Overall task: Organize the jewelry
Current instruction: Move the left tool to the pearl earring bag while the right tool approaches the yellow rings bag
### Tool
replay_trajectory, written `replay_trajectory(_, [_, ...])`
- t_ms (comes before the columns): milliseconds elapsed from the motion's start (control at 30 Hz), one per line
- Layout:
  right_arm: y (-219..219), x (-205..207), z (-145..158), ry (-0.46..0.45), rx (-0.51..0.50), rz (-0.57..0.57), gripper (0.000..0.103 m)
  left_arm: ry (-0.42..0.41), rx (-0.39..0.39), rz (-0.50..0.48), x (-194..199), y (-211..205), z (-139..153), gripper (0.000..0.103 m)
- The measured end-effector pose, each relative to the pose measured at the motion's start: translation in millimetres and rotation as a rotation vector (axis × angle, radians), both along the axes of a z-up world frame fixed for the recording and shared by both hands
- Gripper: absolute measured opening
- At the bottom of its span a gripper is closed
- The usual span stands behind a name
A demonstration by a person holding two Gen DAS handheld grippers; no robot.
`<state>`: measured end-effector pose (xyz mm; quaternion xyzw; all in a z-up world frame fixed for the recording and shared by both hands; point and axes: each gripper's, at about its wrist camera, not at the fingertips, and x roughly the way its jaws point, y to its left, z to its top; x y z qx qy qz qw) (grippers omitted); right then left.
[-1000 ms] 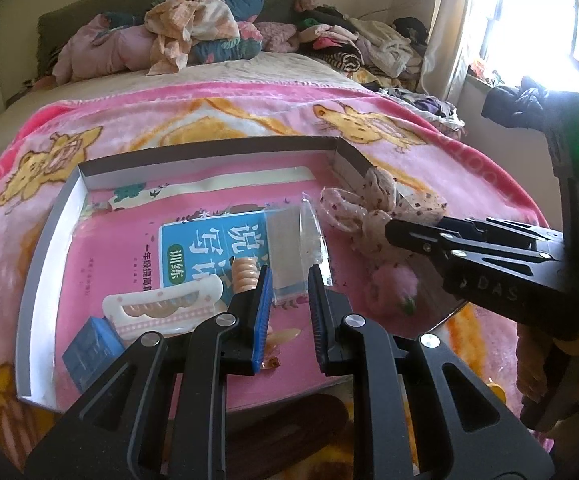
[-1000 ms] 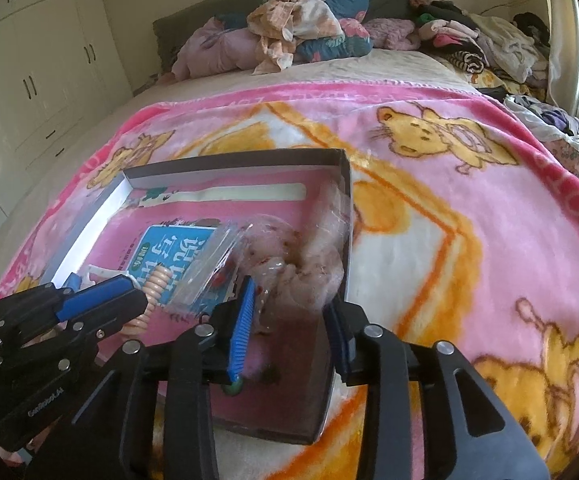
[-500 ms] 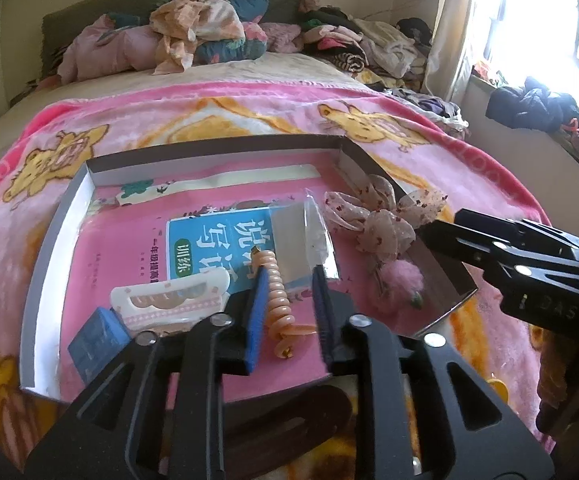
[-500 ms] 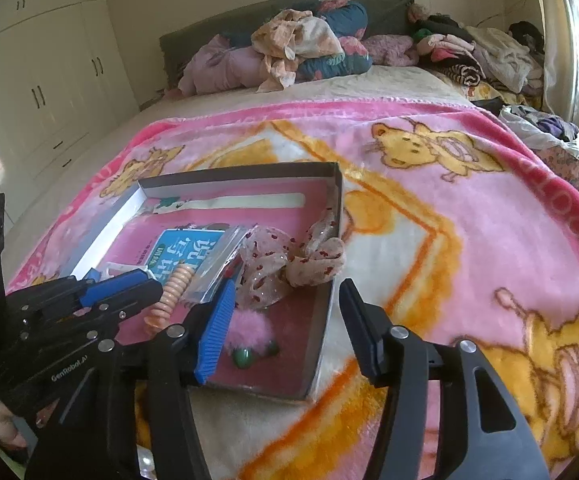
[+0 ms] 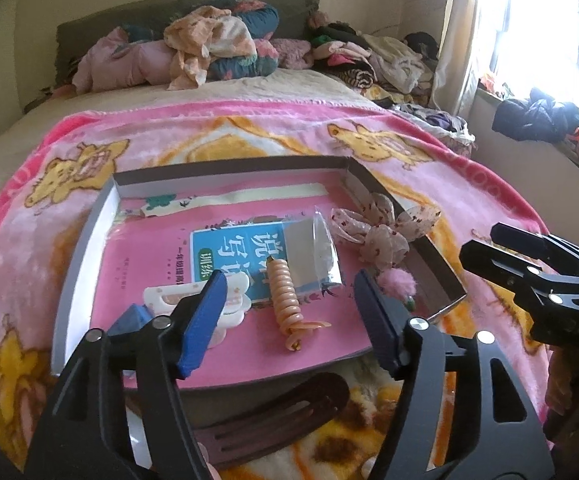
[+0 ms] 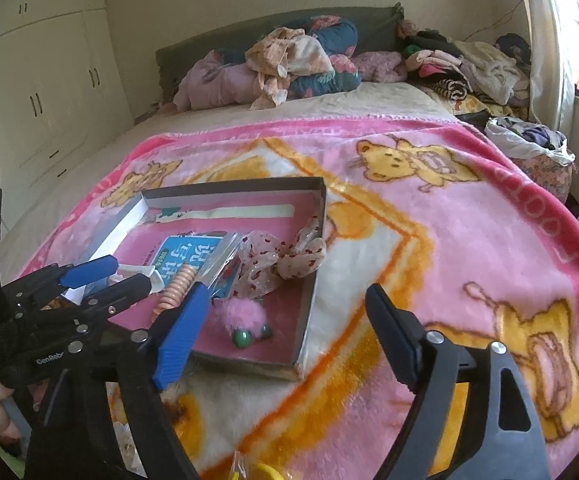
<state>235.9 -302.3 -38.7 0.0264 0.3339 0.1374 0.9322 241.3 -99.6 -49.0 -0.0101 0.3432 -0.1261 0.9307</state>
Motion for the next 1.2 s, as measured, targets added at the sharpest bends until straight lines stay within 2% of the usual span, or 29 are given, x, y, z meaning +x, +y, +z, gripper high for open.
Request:
replay_trajectory(200, [-4.1, -15.0, 11.5, -0.032, 0.013, -0.011, 0.084, -0.036, -0.015, 0.013, -13.2, 5.9, 12.9, 0.084])
replay_trajectory(300, [-4.0, -21.2, 15.9, -0.044, 0.014, -0.011, 0.084, -0.044, -0.028, 0.024, -18.8, 11.8, 18.4, 0.09])
replay_trajectory(1200, [-4.5, -84.1, 12.8, -0.06, -0.006, -0.013, 0.084, -0.066, -0.062, 0.104, -76.9, 61.0, 24.6, 0.091])
